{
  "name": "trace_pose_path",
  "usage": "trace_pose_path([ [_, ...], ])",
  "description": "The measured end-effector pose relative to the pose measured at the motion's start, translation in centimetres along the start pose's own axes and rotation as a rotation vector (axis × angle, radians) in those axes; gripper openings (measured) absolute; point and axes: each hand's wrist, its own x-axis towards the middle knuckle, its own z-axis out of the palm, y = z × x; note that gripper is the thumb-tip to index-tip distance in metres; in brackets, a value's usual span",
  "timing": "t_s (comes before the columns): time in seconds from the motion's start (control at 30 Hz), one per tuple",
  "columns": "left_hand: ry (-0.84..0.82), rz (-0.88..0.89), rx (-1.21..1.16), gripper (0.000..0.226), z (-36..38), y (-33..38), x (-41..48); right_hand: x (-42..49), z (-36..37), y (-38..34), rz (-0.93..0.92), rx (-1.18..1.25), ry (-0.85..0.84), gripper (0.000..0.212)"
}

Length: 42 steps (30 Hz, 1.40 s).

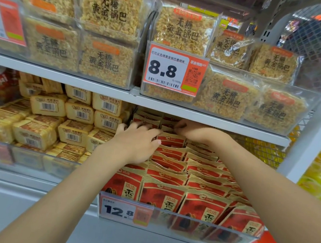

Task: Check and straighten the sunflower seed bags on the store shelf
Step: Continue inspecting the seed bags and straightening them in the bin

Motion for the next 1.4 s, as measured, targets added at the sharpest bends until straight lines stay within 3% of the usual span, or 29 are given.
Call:
trace_pose_path([
  [0.1,-0.005,0.005,0.01,0.048,0.0,-0.1,0.0,-0.2,-0.3,-0.6,0.002,-0.072,-0.088,0.03],
  [0.2,-0.029,0.007,0.02,0.048,-0.1,-0.2,-0.1,-0.3,0.0,-0.6,-0.023,-0.14,-0.029,0.029],
  [0.33,-0.053,0.013,0.028,0.048,-0.2,-0.4,-0.3,-2.4,0.9,-0.3,-0.106,-0.169,0.14,0.033],
  [0.5,-0.095,0.026,0.003,0.046,-0.4,-0.8,-0.4,-6.1,1.5,0.6,-0.376,-0.272,0.513,0.027],
  [0.63,-0.041,0.019,-0.029,0.046,-0.5,-0.6,-0.6,-8.2,0.7,0.7,-0.476,-0.224,0.626,0.024],
  [0.73,0.101,0.025,-0.147,0.05,-0.5,-1.0,-0.9,-9.5,-0.1,-0.2,-0.578,-0.203,0.725,0.024],
  [0.9,0.211,0.164,-0.699,0.036,-2.7,-0.3,-3.5,-11.5,-3.0,-3.0,-0.719,-0.16,0.864,0.028],
  [1.03,0.355,0.247,-1.028,0.025,-4.6,1.4,-5.8,-12.2,-4.5,-5.6,-0.641,0.113,0.932,0.024],
  [1.23,0.377,0.154,-1.14,0.022,-4.0,1.6,-7.1,-12.8,-2.3,-7.0,-0.207,1.014,0.724,0.028],
  [1.33,0.221,0.101,-1.204,0.022,-3.3,1.5,-7.4,-12.7,0.3,-6.8,-0.153,1.099,0.703,0.017],
  [1.4,0.215,0.112,-1.165,0.03,-3.1,1.7,-7.6,-12.7,1.4,-6.7,-0.156,1.138,0.708,0.015],
])
